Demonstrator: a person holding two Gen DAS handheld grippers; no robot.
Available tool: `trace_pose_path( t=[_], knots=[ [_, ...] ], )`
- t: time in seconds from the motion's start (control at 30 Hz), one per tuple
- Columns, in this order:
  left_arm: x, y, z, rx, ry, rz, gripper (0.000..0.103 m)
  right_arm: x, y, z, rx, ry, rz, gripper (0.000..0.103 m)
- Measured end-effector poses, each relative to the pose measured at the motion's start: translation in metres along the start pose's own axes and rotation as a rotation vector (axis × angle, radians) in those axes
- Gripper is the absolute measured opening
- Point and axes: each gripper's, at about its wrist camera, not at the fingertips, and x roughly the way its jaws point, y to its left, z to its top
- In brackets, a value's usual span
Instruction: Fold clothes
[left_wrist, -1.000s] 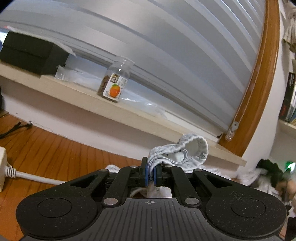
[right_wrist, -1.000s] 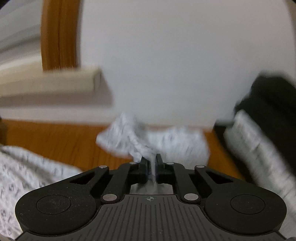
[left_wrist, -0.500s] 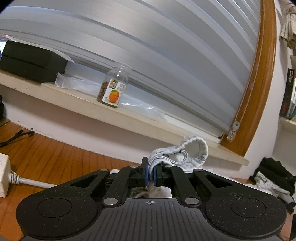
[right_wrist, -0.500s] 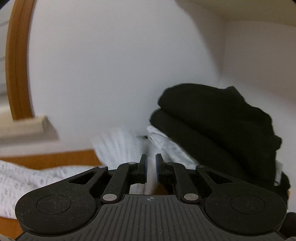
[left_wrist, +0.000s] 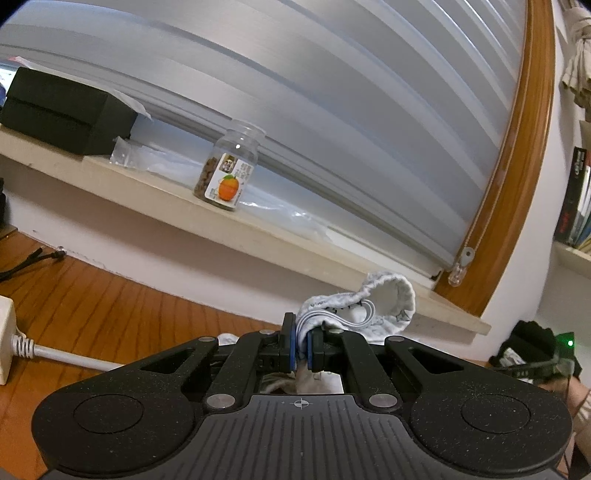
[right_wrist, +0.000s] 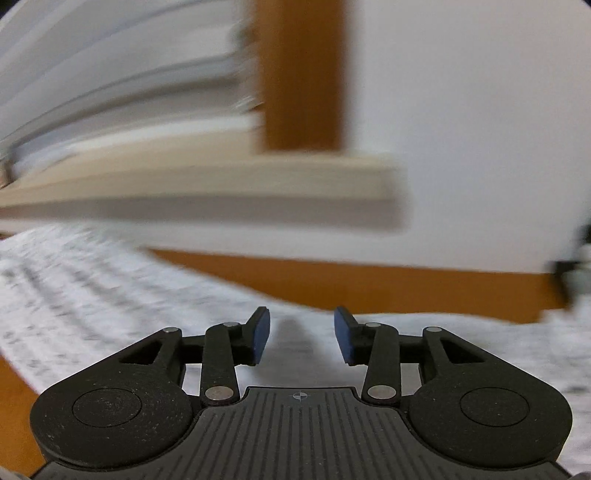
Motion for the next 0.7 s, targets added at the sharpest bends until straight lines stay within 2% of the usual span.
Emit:
trace_pose_path(
  t=[0.13,0.2,0.3,0.37,0.47,0.5,0.53,0.6,0.7],
  knots=[
    [0.000,-0.001,0.000,0.002,0.001,-0.004,0.005,0.005,0.034,-0.006,-0.051,0.030,0.180,0.039],
    [0.000,-0.002,0.000,0.006,0.000,-0.004,0.005,0.001,0.043,-0.011,-0.091,0.064,0.229,0.010],
    [-0.001,-0.003,0.000,0.015,-0.006,-0.007,0.005,-0.006,0.060,-0.020,-0.170,0.118,0.295,0.005],
    [-0.001,-0.004,0.001,0.019,-0.006,-0.009,0.005,-0.010,0.072,-0.027,-0.227,0.176,0.349,0.006],
    [-0.001,-0.004,0.001,0.019,-0.006,-0.009,0.005,-0.024,0.081,-0.024,-0.259,0.149,0.345,0.007],
    [-0.001,-0.004,0.001,0.017,-0.005,-0.009,0.005,-0.026,0.080,-0.019,-0.255,0.123,0.319,0.008],
    [-0.001,-0.003,0.001,0.016,-0.005,-0.009,0.005,-0.026,0.077,-0.013,-0.246,0.093,0.286,0.012],
    [-0.001,-0.003,0.001,0.011,-0.005,-0.009,0.005,-0.026,0.072,-0.002,-0.233,0.041,0.232,0.036],
    [-0.001,-0.001,0.001,0.002,-0.002,-0.011,0.005,-0.019,0.068,0.002,-0.230,0.047,0.254,0.040]
  ],
)
